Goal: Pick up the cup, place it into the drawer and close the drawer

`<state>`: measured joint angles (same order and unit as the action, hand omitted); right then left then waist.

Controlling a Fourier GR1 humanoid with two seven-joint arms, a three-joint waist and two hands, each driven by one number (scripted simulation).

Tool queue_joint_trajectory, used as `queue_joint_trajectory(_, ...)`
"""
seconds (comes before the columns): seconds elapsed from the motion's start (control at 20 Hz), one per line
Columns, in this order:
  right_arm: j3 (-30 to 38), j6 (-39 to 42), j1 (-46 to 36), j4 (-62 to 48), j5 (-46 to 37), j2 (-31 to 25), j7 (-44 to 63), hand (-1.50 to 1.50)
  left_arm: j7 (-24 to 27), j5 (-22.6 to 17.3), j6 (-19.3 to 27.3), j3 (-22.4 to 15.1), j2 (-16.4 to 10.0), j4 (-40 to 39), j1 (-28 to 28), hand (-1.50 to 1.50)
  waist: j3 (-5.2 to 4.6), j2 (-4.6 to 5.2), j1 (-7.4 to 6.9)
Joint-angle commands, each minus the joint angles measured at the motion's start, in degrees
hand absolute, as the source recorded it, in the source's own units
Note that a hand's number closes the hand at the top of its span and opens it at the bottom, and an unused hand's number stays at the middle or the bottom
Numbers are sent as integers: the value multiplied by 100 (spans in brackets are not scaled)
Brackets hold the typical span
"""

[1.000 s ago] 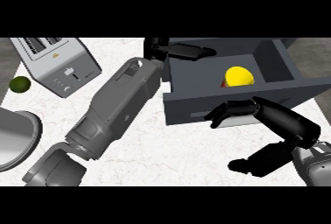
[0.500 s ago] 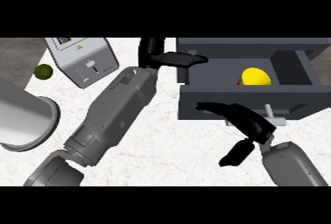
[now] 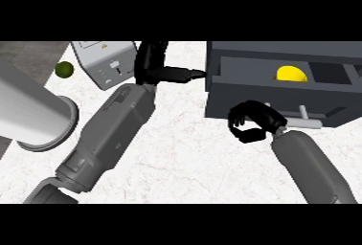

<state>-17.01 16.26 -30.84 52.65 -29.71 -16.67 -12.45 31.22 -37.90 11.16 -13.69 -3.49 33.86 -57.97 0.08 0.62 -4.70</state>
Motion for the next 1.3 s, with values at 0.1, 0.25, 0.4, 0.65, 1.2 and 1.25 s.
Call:
queue_joint_trajectory(0.1,684,-455,-1165,-1517,101,47,-684,150,-170,-76,-448,10,-394,393,476,-150,16,71,-220)
queue_joint_trajectory(0.25,1072,-652,-1445,-1951,258,-201,-1044,150,-259,-102,-514,19,-562,656,604,-150,22,68,-297)
queue_joint_trajectory(0.4,1370,-779,-1859,-2345,360,-375,-1127,150,-241,-94,-690,33,-782,733,759,-150,23,124,-391)
queue_joint_trajectory(0.65,1758,-656,-2336,-2485,641,-697,-777,150,-333,-106,-870,-46,-810,859,921,-150,20,160,-575)
queue_joint_trajectory(1.2,1932,-90,-2368,-2244,960,-1097,-766,150,-472,-118,-1081,-174,-788,1139,1060,-150,16,164,-726)
queue_joint_trajectory(1.25,1931,-178,-2344,-2220,980,-959,-742,150,-427,-128,-1100,-119,-872,1100,1091,-150,15,226,-797)
